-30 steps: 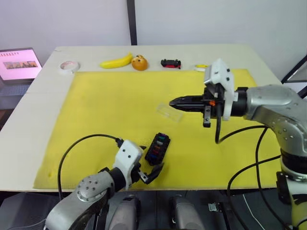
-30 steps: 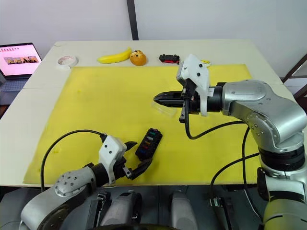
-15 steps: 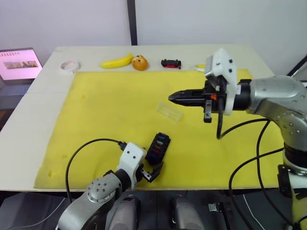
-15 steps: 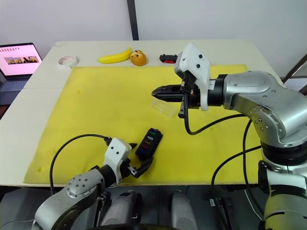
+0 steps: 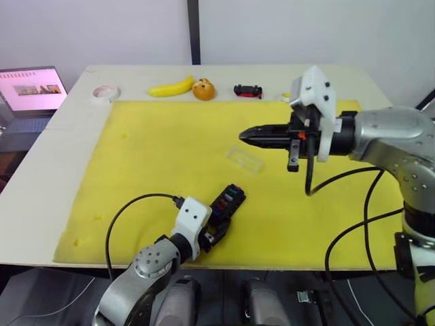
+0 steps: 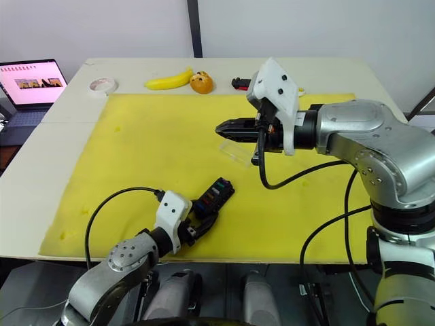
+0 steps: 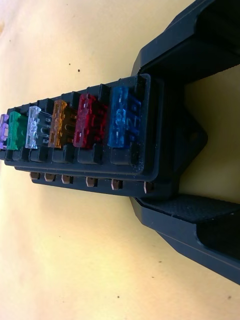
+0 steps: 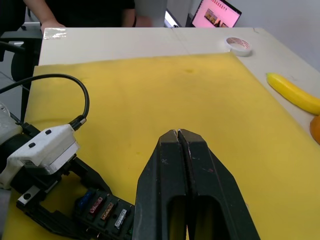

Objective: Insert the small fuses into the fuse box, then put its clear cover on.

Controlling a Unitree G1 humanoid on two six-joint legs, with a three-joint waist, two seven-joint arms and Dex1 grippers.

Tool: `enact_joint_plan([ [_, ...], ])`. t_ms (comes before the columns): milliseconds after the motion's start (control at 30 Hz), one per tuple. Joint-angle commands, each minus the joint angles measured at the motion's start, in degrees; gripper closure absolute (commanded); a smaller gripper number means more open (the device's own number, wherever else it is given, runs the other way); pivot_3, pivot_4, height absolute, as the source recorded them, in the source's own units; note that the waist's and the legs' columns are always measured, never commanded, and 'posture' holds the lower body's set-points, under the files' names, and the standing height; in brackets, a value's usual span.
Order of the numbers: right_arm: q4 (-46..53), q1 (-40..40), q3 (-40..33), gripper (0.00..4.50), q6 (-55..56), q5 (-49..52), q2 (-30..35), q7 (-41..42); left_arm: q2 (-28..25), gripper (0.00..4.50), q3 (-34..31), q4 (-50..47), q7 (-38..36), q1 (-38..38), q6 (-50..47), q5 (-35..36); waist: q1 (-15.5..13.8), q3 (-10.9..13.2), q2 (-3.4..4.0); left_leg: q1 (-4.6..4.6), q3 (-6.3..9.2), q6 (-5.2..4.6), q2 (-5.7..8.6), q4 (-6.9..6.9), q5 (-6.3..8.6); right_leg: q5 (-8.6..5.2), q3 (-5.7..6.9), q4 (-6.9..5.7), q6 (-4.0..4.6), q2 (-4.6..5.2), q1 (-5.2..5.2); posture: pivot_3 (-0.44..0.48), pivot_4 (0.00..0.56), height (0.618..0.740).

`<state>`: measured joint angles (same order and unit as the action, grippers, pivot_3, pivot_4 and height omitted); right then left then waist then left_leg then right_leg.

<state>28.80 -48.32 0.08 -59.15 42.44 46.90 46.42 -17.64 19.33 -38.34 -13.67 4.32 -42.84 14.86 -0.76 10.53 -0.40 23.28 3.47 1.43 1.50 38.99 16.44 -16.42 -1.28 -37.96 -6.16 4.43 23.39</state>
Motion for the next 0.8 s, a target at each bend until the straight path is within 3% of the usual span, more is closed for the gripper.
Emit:
enact_joint_plan([
  [33, 1.32, 0.39, -0.57, 4.5, 2.5, -1.76, 1.51, 0.04, -2.05, 1.98, -3.73, 4.43, -2.49, -2.11, -0.35, 0.46, 0.02, 0.0, 0.0, 0.0, 0.01, 0.0, 0.0, 0.0, 0.0, 0.0, 0.02, 0.0, 0.0, 0.0, -0.01, 0.0, 0.15, 0.74],
  [100, 1.19, 1.55, -0.42, 4.5, 3.64, -2.55, 1.58, 0.04, -4.47, 1.98, -6.1, 6.61, -6.26, -4.63, -0.16, 2.11, 0.1, 0.0, 0.0, -0.04, 0.02, 0.0, 0.0, 0.0, 0.0, 0.0, 0.04, 0.0, 0.0, -0.02, -0.04, 0.0, 0.15, 0.74],
  [233, -0.12, 6.16, -0.67, 4.5, 6.47, -4.56, 1.96, 0.28, -12.59, 1.98, -10.34, 14.73, -22.02, -11.87, 3.12, 8.71, 0.22, 0.0, 0.01, -0.07, 0.06, 0.03, -0.06, 0.0, -0.02, 0.0, 0.12, -0.02, 0.01, -0.18, -0.06, 0.0, 0.15, 0.74],
  [400, -4.24, 10.72, 1.97, 4.5, 11.73, -10.14, 0.82, -0.69, -21.51, 1.98, -9.05, 29.39, -41.89, -21.8, 13.91, 9.07, 1.19, 0.01, 0.04, -0.09, 0.0, 0.03, -0.14, -0.07, -0.02, 0.0, 0.04, -0.03, 0.01, -0.3, -0.01, 0.0, 0.15, 0.74],
  [500, -9.33, 11.42, 5.66, 4.5, 15.26, -15.52, -0.92, -1.93, -22.85, 1.98, -6.44, 41.8, -52.03, -29.71, 22.62, 6.1, 1.53, 0.01, 0.03, -0.08, 0.01, 0.03, -0.19, -0.07, -0.02, 0.0, 0.06, -0.04, 0.01, -0.4, 0.02, 0.0, 0.15, 0.74],
  [600, -13.61, 11.66, 7.84, 3.59, 17.43, -17.63, -2.89, -0.66, -21.17, 1.98, -4.88, 52.55, -58.18, -36.01, 28.14, 3.78, 1.54, 0.02, 0.03, -0.04, 0.01, 0.04, -0.14, -0.07, -0.02, 0.01, 0.04, -0.03, 0.02, -0.49, 0.06, 0.0, 0.15, 0.74],
  [800, -26.4, 7.51, 12.44, 0.59, 20.44, -22.47, -8.5, 1.14, -17.17, 1.98, -3.78, 63.13, -65.35, -40.99, 33.37, 1.06, 1.53, 0.02, 0.02, 0.1, 0.0, -0.03, -0.12, -0.03, 0.01, 0.01, 0.01, -0.01, 0.01, -0.5, 0.18, 0.0, 0.15, 0.74],
])
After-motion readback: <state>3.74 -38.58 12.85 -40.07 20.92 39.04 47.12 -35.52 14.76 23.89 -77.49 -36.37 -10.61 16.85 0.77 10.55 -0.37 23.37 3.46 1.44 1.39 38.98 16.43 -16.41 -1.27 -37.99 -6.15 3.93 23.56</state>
